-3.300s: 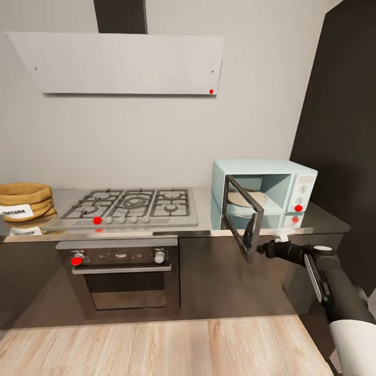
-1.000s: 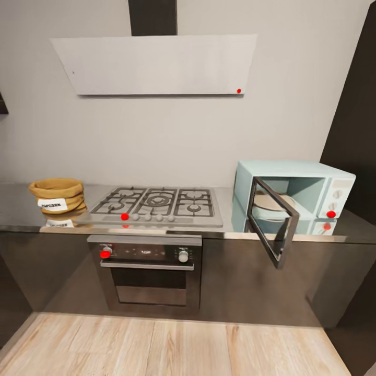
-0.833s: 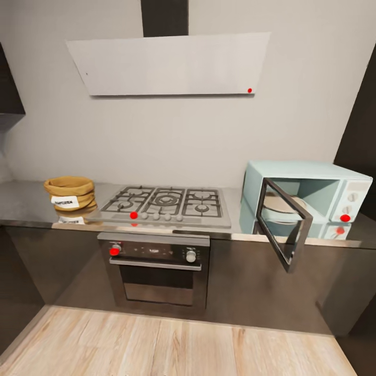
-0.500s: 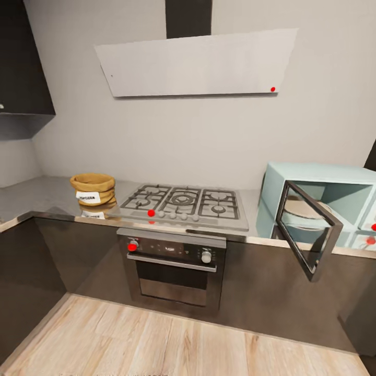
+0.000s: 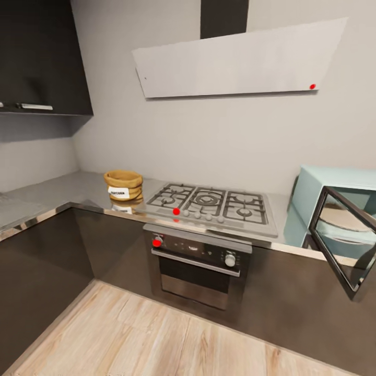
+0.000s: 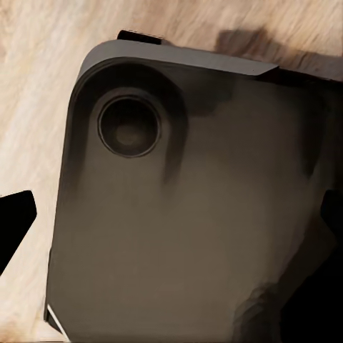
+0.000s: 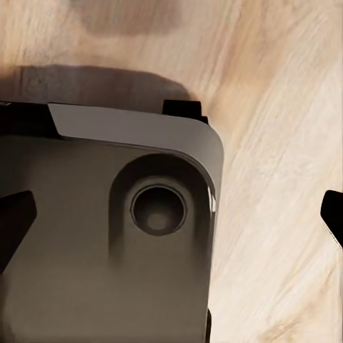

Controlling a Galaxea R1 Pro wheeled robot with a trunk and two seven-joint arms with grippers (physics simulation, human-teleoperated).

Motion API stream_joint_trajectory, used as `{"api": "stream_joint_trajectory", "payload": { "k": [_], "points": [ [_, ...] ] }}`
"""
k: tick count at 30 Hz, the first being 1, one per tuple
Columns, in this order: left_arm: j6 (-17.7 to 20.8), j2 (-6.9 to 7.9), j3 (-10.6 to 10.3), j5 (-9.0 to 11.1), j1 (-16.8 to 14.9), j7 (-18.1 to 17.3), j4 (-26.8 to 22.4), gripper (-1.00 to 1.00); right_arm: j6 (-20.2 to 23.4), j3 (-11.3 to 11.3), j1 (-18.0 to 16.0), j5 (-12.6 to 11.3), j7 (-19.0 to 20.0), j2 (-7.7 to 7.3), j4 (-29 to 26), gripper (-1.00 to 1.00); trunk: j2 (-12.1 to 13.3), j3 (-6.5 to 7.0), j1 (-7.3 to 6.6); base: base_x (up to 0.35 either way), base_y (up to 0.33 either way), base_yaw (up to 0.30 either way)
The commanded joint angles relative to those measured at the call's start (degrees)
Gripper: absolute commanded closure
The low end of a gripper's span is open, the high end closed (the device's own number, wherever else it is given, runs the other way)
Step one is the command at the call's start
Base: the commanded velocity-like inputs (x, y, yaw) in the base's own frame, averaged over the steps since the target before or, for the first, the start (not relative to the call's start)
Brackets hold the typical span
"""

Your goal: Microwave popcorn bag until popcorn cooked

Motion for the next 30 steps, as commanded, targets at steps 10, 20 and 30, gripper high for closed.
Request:
{"api": "stream_joint_trajectory", "payload": {
  "k": [10, 20, 30],
  "points": [
    [-0.1, -0.31, -0.2, 0.6, 0.0, 0.0, 0.0, -1.00, -0.5, -0.4, -0.1, 0.5, 0.1, -0.36, 0.2, -1.00, 0.0, -0.05, 0.00, 0.000, 0.151, 0.251],
    [0.4, -0.32, -0.8, 0.1, 0.0, -0.6, 0.2, -1.00, -0.8, -0.3, -0.1, 0.6, 0.1, -0.47, 0.1, -1.00, 0.0, -0.05, 0.00, 0.074, 0.330, 0.008],
    [0.7, -0.29, -0.8, 0.0, 0.0, -0.6, 0.2, -1.00, -0.8, -0.3, -0.1, 0.8, 0.1, -0.31, 0.1, -1.00, 0.0, -0.05, 0.00, 0.199, 0.319, 0.000]
  ]
}}
